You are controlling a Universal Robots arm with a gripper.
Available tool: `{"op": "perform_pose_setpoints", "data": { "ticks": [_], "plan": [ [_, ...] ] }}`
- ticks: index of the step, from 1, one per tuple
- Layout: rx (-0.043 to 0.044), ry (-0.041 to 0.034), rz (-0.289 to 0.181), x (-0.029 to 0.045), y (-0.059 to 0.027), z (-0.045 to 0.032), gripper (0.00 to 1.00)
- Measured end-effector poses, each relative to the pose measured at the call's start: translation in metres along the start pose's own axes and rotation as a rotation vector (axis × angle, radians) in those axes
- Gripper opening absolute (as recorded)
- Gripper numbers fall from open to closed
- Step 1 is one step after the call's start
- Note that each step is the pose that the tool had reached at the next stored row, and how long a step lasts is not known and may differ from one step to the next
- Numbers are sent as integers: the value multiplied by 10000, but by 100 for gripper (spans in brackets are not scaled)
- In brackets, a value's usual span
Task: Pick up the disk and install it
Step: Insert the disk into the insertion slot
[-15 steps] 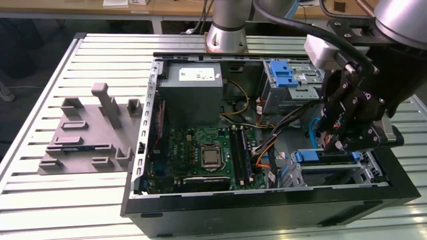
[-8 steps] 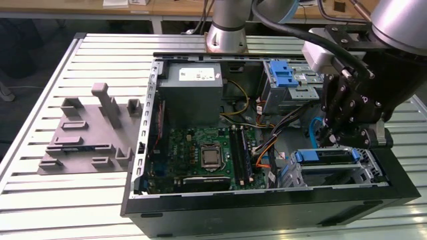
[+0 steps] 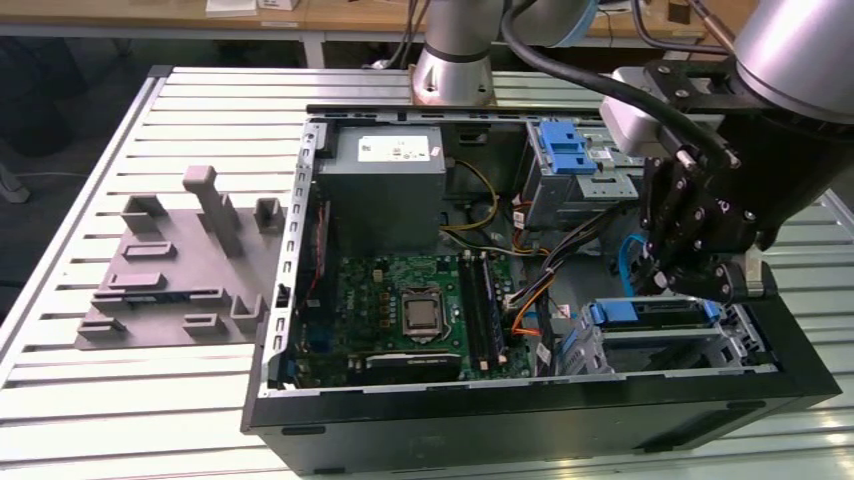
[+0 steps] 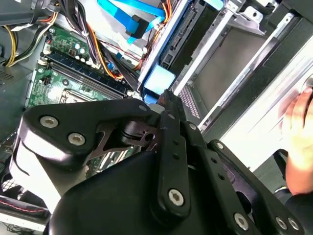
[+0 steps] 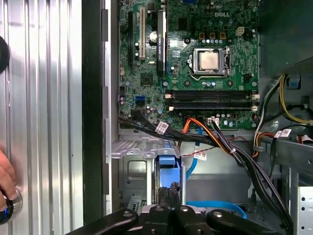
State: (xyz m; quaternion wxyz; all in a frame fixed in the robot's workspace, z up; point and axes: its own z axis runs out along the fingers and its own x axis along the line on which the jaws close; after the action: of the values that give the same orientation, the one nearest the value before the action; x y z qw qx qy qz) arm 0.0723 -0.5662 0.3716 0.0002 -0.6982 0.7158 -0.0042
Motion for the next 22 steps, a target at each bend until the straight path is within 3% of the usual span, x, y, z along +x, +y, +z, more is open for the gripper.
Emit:
{"op": "perform_pose_setpoints", "data": {
  "ticks": [22],
  "plan": [
    [0,1,0,-1,-2,118,11]
  ]
}}
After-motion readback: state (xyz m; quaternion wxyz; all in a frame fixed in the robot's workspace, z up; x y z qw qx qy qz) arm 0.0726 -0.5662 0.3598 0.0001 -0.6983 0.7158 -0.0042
